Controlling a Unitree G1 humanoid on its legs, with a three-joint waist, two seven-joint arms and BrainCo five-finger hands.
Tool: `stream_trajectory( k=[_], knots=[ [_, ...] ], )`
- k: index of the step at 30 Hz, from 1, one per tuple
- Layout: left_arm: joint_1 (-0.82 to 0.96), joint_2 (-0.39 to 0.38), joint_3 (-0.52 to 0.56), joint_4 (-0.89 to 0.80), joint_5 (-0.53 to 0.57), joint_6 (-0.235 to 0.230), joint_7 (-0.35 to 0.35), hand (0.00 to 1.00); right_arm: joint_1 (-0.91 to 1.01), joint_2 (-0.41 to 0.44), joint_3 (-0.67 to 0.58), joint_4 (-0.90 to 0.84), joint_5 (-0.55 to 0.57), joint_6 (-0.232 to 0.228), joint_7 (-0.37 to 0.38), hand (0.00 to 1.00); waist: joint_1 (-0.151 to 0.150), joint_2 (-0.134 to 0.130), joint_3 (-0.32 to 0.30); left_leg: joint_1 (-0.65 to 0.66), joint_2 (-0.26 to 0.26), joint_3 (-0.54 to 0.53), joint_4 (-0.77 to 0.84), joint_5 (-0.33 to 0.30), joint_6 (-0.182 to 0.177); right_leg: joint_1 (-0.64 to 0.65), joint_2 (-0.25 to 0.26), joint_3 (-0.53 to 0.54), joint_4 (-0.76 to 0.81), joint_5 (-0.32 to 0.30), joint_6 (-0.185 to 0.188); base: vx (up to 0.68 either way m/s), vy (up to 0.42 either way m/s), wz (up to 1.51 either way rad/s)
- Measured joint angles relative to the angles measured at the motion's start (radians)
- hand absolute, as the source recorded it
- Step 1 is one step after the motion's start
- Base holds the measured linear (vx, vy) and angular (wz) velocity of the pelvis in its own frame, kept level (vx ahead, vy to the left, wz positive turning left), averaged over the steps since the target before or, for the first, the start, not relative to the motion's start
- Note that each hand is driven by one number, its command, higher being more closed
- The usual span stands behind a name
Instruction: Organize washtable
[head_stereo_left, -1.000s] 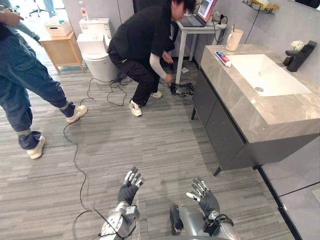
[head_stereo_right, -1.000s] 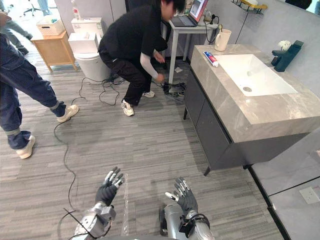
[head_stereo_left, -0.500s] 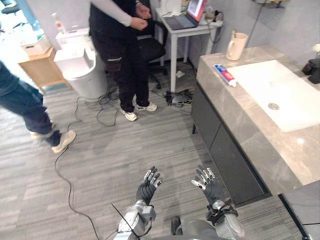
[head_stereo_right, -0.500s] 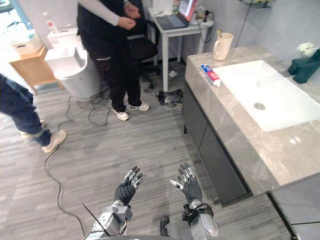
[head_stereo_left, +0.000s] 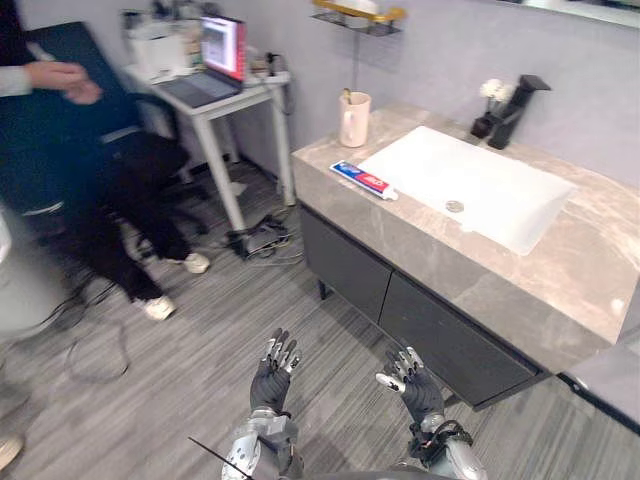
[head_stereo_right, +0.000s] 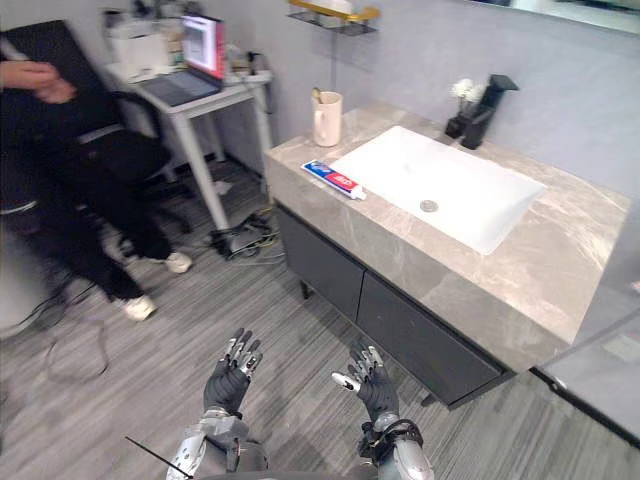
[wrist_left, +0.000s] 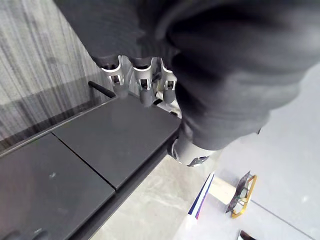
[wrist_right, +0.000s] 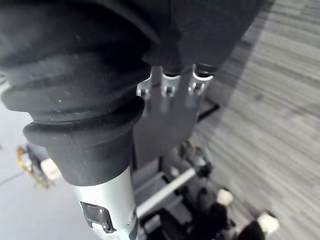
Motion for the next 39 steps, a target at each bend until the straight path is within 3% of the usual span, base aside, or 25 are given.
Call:
stream_trajectory(
  k=[1,3,6,7,9,10,12,14,15,16,17,20,23,24,27,28,29,32,33,34,36,38,39],
  knots=[
    [-0.009,0.012,-0.001,-0.003,-0.004,-0.001,0.000,0.00,0.008,0.021,0.018,-0.008,-0.007,0.001,0.001,0.00,0.001,-0.036,-0.013,0.005,-0.022,0.060,0.016,-0.018,0.032,-0.033,-0.047,-0.039,0.024,0.038,0.017,0.24,0.630,-1.23],
    [-0.035,0.014,-0.016,-0.003,-0.004,0.000,0.000,0.00,0.003,0.044,0.034,-0.006,-0.007,0.001,0.002,0.00,0.004,-0.055,-0.012,0.038,-0.039,0.126,0.012,-0.037,0.067,-0.076,-0.088,-0.103,0.087,0.115,0.004,0.19,0.577,-0.87],
    [-0.054,0.029,-0.036,0.001,-0.004,-0.001,-0.002,0.00,-0.017,0.038,0.038,0.039,-0.012,0.002,0.037,0.00,-0.004,-0.051,-0.010,0.129,-0.061,0.197,-0.030,-0.048,0.120,-0.117,-0.158,-0.248,0.182,0.234,-0.053,0.07,0.376,-0.57],
    [-0.058,0.038,-0.029,0.009,-0.002,-0.001,-0.002,0.00,-0.026,0.035,0.035,0.077,-0.021,0.002,0.046,0.00,-0.015,-0.047,-0.008,0.162,-0.066,0.229,-0.061,-0.050,0.141,-0.131,-0.191,-0.350,0.212,0.249,-0.073,-0.01,0.297,-0.46],
    [-0.056,0.048,-0.028,0.019,0.000,-0.003,-0.002,0.00,-0.029,0.031,0.035,0.101,-0.028,0.003,0.049,0.00,-0.023,-0.046,-0.008,0.196,-0.078,0.237,-0.101,-0.053,0.159,-0.139,-0.185,-0.430,0.196,0.234,-0.059,0.00,0.226,-0.36],
    [-0.049,0.049,-0.031,0.030,0.000,-0.002,-0.003,0.00,-0.025,0.024,0.034,0.113,-0.028,0.004,0.053,0.00,-0.025,-0.046,-0.008,0.208,-0.083,0.242,-0.123,-0.051,0.174,-0.148,-0.156,-0.460,0.177,0.202,-0.025,0.06,0.115,-0.19],
    [-0.035,0.048,-0.045,0.037,0.000,0.001,-0.005,0.00,-0.022,0.007,0.033,0.121,-0.024,0.010,0.066,0.00,-0.035,-0.043,-0.006,0.219,-0.083,0.245,-0.147,-0.048,0.179,-0.165,-0.107,-0.516,0.145,0.157,-0.003,0.07,0.023,-0.04],
    [-0.034,0.047,-0.074,0.046,0.000,0.002,-0.007,0.00,-0.026,-0.008,0.033,0.121,-0.003,0.008,0.068,0.00,-0.047,-0.046,-0.005,0.239,-0.092,0.252,-0.155,-0.043,0.170,-0.163,-0.084,-0.610,0.049,0.158,0.011,0.11,-0.065,0.08],
    [-0.037,0.043,-0.083,0.053,0.000,0.002,-0.013,0.00,-0.035,-0.009,0.034,0.123,0.004,0.008,0.068,0.00,-0.049,-0.054,-0.003,0.250,-0.112,0.254,-0.154,-0.048,0.168,-0.154,-0.107,-0.678,0.006,0.174,-0.038,0.20,-0.116,-0.01],
    [-0.044,0.030,-0.088,0.067,0.000,0.007,-0.018,0.00,-0.050,-0.019,0.030,0.134,0.010,0.008,0.068,0.00,-0.050,-0.046,-0.004,0.262,-0.108,0.251,-0.162,-0.048,0.167,-0.125,-0.105,-0.712,-0.030,0.174,-0.055,0.23,-0.094,0.03],
    [-0.052,0.011,-0.098,0.066,0.001,0.010,-0.024,0.00,-0.067,-0.026,0.004,0.133,0.027,0.002,0.066,0.00,-0.057,-0.016,0.012,0.278,-0.103,0.237,-0.197,-0.035,0.157,-0.090,-0.089,-0.728,-0.097,0.189,-0.068,0.19,-0.067,0.01],
    [-0.047,-0.014,-0.095,0.061,0.004,0.009,-0.023,0.00,-0.084,-0.042,0.000,0.133,0.035,-0.001,0.065,0.00,-0.042,0.008,0.008,0.307,-0.077,0.247,-0.261,-0.014,0.149,-0.047,-0.046,-0.717,-0.208,0.230,-0.071,0.11,-0.050,-0.13],
    [-0.035,-0.026,-0.060,0.056,0.001,0.005,-0.021,0.00,-0.107,-0.035,0.012,0.133,0.043,-0.005,0.065,0.00,-0.014,0.003,0.011,0.314,-0.054,0.276,-0.237,-0.011,0.148,-0.007,-0.008,-0.669,-0.297,0.264,-0.077,0.10,-0.054,-0.50],
    [-0.023,-0.022,-0.032,0.056,-0.006,0.004,-0.019,0.00,-0.105,-0.028,0.016,0.133,0.068,-0.006,0.065,0.00,-0.003,-0.013,0.025,0.301,-0.043,0.286,-0.152,-0.011,0.148,0.043,0.006,-0.643,-0.355,0.286,-0.082,0.11,-0.040,-0.53],
    [-0.008,-0.016,-0.021,0.055,-0.015,0.004,-0.017,0.00,-0.089,-0.028,0.020,0.110,0.097,-0.007,0.065,0.00,0.009,-0.022,0.030,0.241,-0.023,0.267,0.049,-0.011,0.148,0.102,0.019,-0.599,-0.416,0.310,-0.089,0.16,0.015,-0.59],
    [-0.006,-0.022,-0.021,0.055,-0.015,0.004,-0.018,0.00,-0.084,-0.037,0.026,0.092,0.108,-0.011,0.061,0.00,0.025,-0.029,0.035,0.177,-0.028,0.224,0.159,-0.044,0.153,0.119,0.017,-0.554,-0.420,0.311,-0.090,0.15,0.101,-0.72],
    [-0.009,-0.022,-0.021,0.055,-0.016,0.004,-0.018,0.00,-0.085,-0.037,0.026,0.086,0.111,-0.012,0.058,0.00,0.036,-0.028,0.035,0.168,-0.035,0.206,0.155,-0.060,0.152,0.114,0.015,-0.533,-0.416,0.311,-0.090,0.15,0.153,-0.93],
    [-0.022,-0.031,-0.022,0.053,-0.017,0.001,-0.017,0.00,-0.091,-0.030,0.026,0.074,0.112,-0.019,0.050,0.00,0.036,-0.027,0.033,0.150,-0.075,0.079,-0.003,-0.074,0.138,0.091,-0.001,-0.488,-0.392,0.302,-0.071,0.08,0.135,-0.60],
    [-0.026,-0.034,-0.033,0.049,-0.019,-0.004,-0.018,0.00,-0.089,-0.031,0.025,0.073,0.112,-0.019,0.047,0.00,0.030,-0.002,0.024,0.162,-0.053,0.062,-0.145,-0.010,0.124,0.077,0.010,-0.480,-0.378,0.286,-0.046,0.06,0.158,-0.41],
    [-0.030,-0.033,-0.040,0.052,-0.019,-0.003,-0.018,0.00,-0.088,-0.030,0.023,0.079,0.112,-0.017,0.044,0.00,0.030,0.006,0.019,0.182,-0.046,0.058,-0.169,-0.021,0.111,0.072,0.010,-0.471,-0.380,0.284,-0.042,0.11,0.246,-0.40],
    [-0.037,-0.025,-0.039,0.049,-0.029,-0.008,-0.018,0.00,-0.063,-0.014,0.019,0.076,0.112,-0.014,0.045,0.00,0.033,-0.035,0.000,0.202,-0.072,0.106,-0.252,-0.002,0.130,0.047,-0.029,-0.435,-0.383,0.279,-0.025,0.14,0.215,-0.43],
    [-0.031,-0.013,-0.047,0.049,-0.029,-0.008,-0.019,0.00,-0.061,-0.006,0.020,0.078,0.112,-0.014,0.043,0.00,0.026,-0.054,-0.010,0.213,-0.085,0.140,-0.269,0.003,0.134,0.041,-0.047,-0.410,-0.390,0.280,-0.011,0.11,0.116,-0.35],
    [-0.063,0.046,-0.060,0.104,-0.029,-0.008,-0.018,0.00,-0.116,-0.010,-0.030,0.254,0.152,-0.016,0.022,0.00,0.008,-0.007,-0.061,0.232,-0.128,0.233,-0.469,0.161,0.164,-0.036,-0.105,-0.398,-0.506,0.451,0.051,0.06,0.053,-0.15]
  ],
)
